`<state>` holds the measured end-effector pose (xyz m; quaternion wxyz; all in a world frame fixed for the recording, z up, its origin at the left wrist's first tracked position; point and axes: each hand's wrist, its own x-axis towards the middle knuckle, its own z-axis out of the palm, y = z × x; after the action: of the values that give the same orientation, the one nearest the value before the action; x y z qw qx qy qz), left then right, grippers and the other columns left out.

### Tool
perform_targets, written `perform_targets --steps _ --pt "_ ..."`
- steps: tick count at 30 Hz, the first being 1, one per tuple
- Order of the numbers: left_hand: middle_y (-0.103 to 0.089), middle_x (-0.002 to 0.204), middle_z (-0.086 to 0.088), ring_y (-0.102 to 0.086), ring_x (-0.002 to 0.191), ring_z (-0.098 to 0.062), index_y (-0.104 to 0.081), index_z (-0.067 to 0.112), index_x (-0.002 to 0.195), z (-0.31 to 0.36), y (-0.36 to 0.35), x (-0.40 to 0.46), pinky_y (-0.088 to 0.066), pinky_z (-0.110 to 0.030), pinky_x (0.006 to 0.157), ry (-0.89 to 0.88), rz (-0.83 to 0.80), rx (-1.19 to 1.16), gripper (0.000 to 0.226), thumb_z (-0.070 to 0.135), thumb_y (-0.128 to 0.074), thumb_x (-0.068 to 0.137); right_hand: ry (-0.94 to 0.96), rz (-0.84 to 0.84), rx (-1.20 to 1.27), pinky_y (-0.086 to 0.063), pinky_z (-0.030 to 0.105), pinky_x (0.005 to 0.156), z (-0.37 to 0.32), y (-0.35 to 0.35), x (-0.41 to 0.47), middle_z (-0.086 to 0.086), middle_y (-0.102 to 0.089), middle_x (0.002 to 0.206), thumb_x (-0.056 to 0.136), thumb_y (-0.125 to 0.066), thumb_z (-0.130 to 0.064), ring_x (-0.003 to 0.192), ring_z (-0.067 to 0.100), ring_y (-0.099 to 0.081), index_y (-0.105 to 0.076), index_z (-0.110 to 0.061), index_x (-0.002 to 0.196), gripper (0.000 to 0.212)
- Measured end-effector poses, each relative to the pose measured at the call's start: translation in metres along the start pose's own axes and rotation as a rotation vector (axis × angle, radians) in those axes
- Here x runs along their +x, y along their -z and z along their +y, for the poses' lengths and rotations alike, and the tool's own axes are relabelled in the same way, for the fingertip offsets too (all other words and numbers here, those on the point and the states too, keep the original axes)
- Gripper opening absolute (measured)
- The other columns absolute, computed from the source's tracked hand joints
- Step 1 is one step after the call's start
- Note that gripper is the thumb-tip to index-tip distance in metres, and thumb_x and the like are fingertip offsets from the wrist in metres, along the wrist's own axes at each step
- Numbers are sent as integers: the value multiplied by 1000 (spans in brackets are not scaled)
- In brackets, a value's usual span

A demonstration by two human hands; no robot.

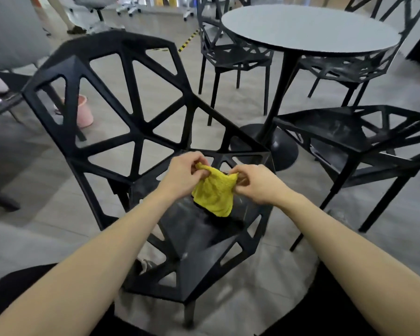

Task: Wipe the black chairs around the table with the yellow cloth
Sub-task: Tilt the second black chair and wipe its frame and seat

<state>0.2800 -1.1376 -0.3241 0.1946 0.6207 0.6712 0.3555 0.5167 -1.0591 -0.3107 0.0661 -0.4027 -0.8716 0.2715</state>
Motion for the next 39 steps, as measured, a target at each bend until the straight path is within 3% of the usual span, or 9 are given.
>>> perform_targets --steps 8,12,16,19,23,27,30,34,39 --pt "-61 97 9 -61 89 -19 -69 28 95 -29 67 82 -58 -42 84 -63 154 289 25 7 -81 86 222 564 -483 -49 48 82 -9 35 118 12 -54 100 84 -71 -31 98 36 -54 -69 -7 90 26" --pt "-63 107 3 -63 100 -29 -69 28 102 -68 56 64 -56 -50 90 59 22 467 20 13 -74 90 315 251 -586 -51 49 84 1 -14 149 14 -60 96 72 -83 -21 95 39 -61 -66 -6 87 27" --pt "-65 111 0 -68 100 -32 -65 27 109 -92 48 -10 -58 -48 84 203 -94 581 10 34 -61 102 163 -248 -751 -45 49 105 10 -66 133 12 -59 121 86 -64 -17 124 36 -55 -70 -13 108 23" --pt "-67 109 -4 -68 104 -32 -67 21 110 -102 49 -73 -54 -45 90 271 -156 848 30 45 -49 108 146 -151 -704 -48 42 92 -7 -68 142 14 -62 121 93 -57 -12 119 38 -59 -69 -11 117 27" --pt "-75 96 0 -71 96 -26 -71 24 96 -92 49 -126 -44 -41 92 302 -298 1245 48 61 -42 106 218 -153 -458 -45 51 112 -14 -84 183 11 -52 152 104 -60 -24 143 36 -46 -54 -18 149 46" --pt "-74 88 3 -73 84 -25 -59 25 81 -86 54 -120 -41 -35 68 357 -391 1259 47 65 -49 104 282 -358 -516 -14 47 132 -5 -106 206 3 -16 177 103 -66 -43 164 26 -10 -26 -26 168 78" --pt "-72 84 4 -72 80 -25 -66 24 83 -96 64 -111 -38 -34 65 339 -403 1283 51 68 -48 103 428 -314 -695 -1 51 132 16 -105 224 -1 -8 179 104 -49 -64 165 24 -3 -17 -31 170 80" --pt "-74 88 2 -74 85 -28 -68 23 91 -121 89 -81 -39 -35 66 274 -405 1314 52 69 -46 104 546 -285 -870 4 47 133 20 -90 261 -1 2 179 91 -12 -90 165 22 4 -7 -36 169 95" --pt "-72 83 2 -75 82 -29 -70 24 91 -165 110 -40 -40 -34 63 191 -359 1340 57 74 -44 101 463 -180 -795 6 47 133 25 -108 280 8 12 178 96 2 -82 165 24 12 0 -30 171 91"
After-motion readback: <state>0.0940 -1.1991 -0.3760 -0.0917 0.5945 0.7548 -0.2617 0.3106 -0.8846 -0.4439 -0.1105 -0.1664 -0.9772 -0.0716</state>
